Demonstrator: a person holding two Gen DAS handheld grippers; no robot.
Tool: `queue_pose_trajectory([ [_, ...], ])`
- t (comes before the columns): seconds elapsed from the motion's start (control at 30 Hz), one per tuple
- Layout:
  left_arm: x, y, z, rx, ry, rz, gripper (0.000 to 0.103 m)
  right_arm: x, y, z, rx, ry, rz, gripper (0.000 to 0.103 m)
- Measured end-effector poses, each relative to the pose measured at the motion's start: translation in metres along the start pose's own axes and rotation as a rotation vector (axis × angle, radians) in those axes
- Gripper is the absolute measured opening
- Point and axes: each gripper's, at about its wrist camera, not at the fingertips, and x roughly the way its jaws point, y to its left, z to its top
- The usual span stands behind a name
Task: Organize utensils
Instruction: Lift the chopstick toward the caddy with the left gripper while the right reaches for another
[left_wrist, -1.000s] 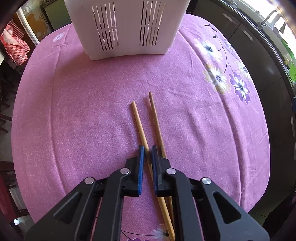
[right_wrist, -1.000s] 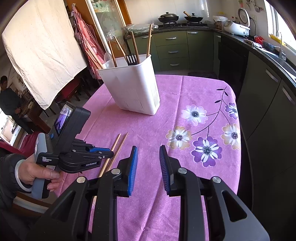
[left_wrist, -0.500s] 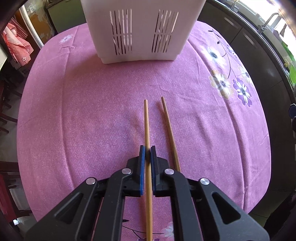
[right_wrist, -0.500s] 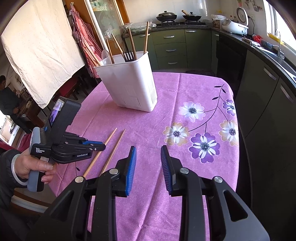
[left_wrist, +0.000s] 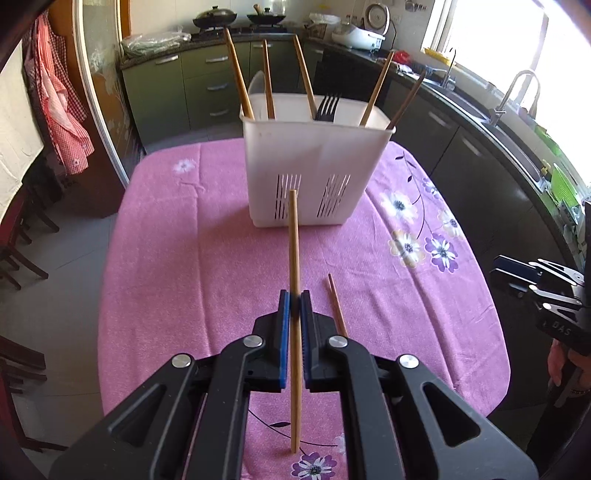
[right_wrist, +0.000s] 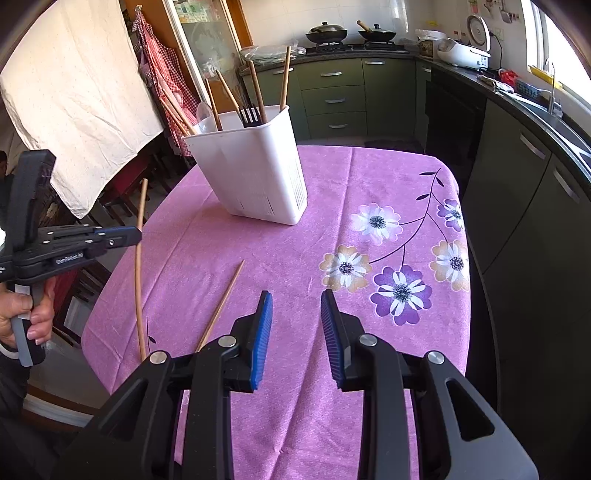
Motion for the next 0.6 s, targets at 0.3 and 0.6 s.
queue_pose_trajectory([
  [0.3,-0.045,-0.003,-0.009,0.042,-0.133,0.018,0.005,0.020,0.013,0.001,-0.025,0.051,-0.003,0.028],
  [0.6,-0.051,0.002,-0.014,0.055,-0.167,0.012,0.005,0.074,0.042,-0.004,-0.062,0.164,0.008,0.028],
])
